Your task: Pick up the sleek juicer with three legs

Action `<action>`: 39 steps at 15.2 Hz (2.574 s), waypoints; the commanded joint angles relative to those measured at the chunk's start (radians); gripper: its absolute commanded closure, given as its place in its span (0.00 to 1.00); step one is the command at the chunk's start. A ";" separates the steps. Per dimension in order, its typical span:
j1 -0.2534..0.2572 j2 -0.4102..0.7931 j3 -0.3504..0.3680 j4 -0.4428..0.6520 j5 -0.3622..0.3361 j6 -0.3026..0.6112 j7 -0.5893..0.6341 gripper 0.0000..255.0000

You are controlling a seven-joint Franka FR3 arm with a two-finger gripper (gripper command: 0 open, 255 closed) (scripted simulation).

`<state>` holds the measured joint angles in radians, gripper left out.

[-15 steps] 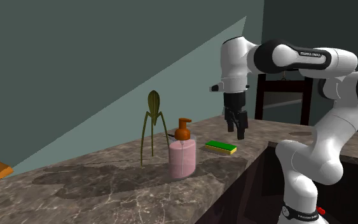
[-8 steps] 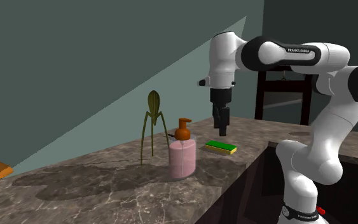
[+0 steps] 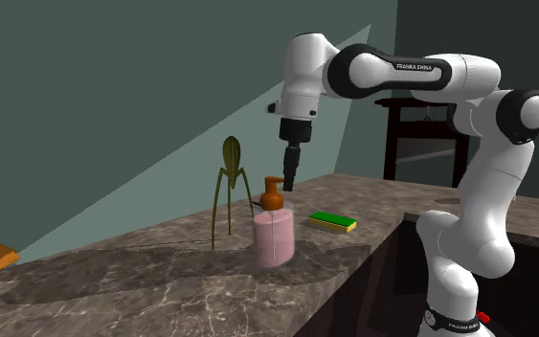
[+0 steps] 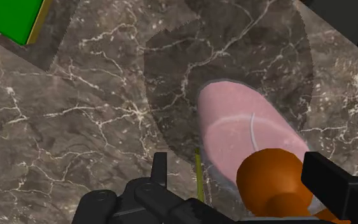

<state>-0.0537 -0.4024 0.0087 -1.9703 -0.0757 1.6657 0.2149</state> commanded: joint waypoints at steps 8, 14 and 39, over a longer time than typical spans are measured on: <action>-0.038 0.251 0.008 0.347 -0.061 0.028 0.120 0.00; -0.042 0.268 0.006 0.325 -0.072 0.084 0.143 0.00; -0.041 0.304 0.008 0.457 -0.071 -0.011 0.131 1.00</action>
<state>-0.0957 -0.1067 0.0152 -1.5408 -0.1462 1.6740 0.3460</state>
